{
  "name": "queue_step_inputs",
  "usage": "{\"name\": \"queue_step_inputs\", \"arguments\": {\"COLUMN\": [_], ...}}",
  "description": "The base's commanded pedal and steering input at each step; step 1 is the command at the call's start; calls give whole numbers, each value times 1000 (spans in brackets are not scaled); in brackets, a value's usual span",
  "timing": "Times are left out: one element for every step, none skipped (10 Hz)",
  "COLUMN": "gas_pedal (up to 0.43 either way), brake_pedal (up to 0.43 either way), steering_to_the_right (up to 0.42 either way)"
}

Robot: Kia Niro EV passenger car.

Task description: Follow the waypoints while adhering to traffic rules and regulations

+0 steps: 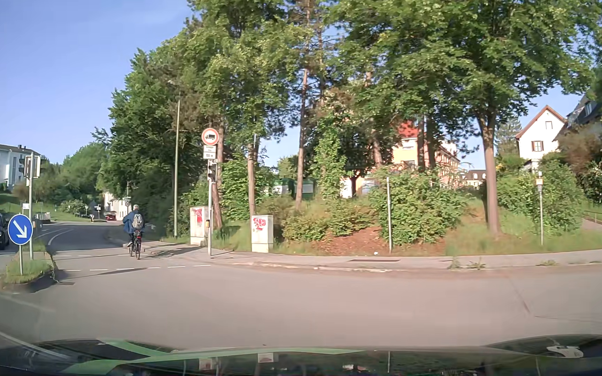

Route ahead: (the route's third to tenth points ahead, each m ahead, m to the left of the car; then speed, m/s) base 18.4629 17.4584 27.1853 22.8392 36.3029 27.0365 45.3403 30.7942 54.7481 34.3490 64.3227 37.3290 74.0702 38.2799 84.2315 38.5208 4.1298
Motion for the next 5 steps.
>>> {"name": "queue_step_inputs", "arguments": {"gas_pedal": [59,67,79,98,110], "brake_pedal": [0,0,0,0,0], "steering_to_the_right": [-330,-331,-331,-332,-333]}}
